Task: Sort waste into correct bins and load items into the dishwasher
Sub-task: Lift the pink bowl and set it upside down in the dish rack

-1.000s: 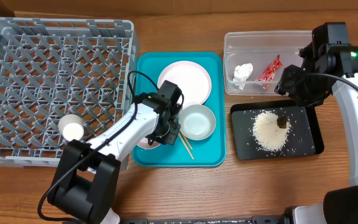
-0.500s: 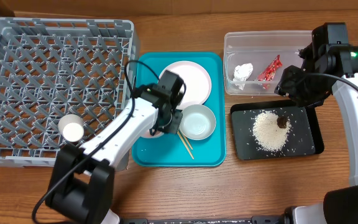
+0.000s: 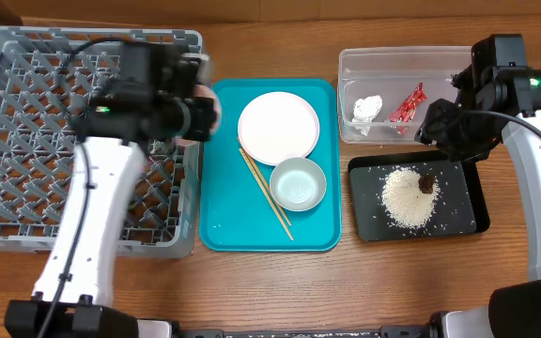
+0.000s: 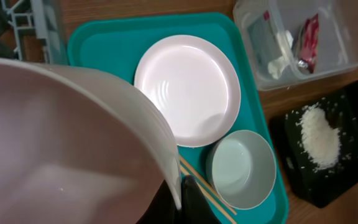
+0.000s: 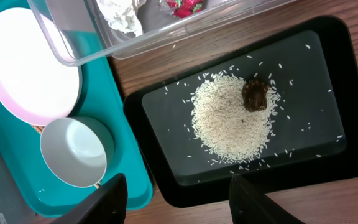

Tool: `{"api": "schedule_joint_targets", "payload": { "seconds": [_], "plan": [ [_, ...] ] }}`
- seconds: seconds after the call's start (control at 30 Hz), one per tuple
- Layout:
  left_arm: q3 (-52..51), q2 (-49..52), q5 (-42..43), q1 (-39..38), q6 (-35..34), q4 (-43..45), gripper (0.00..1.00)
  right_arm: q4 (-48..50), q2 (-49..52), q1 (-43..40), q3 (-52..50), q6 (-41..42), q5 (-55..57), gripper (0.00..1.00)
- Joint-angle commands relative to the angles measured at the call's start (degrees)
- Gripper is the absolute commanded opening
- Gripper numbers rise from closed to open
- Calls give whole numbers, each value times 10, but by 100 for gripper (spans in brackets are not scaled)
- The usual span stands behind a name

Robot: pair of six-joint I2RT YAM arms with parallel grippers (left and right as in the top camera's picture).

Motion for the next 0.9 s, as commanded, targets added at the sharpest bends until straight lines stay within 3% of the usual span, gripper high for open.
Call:
{"api": "schedule_joint_targets", "payload": {
  "seconds": [0.0,0.2,0.6,0.87],
  "plan": [
    [8,12,144,73,62,1,4,1,-9,-1,1,-2,3,55],
    [8,70,272,182,94,4,4,-5,-9,-1,1,-2,4,54],
    [8,198,491,282,97,88,4,-10,-9,-1,1,-2,4,54],
    [8,235,517,307,93,127,4,-11,-9,-1,1,-2,3,54]
  ]
}}
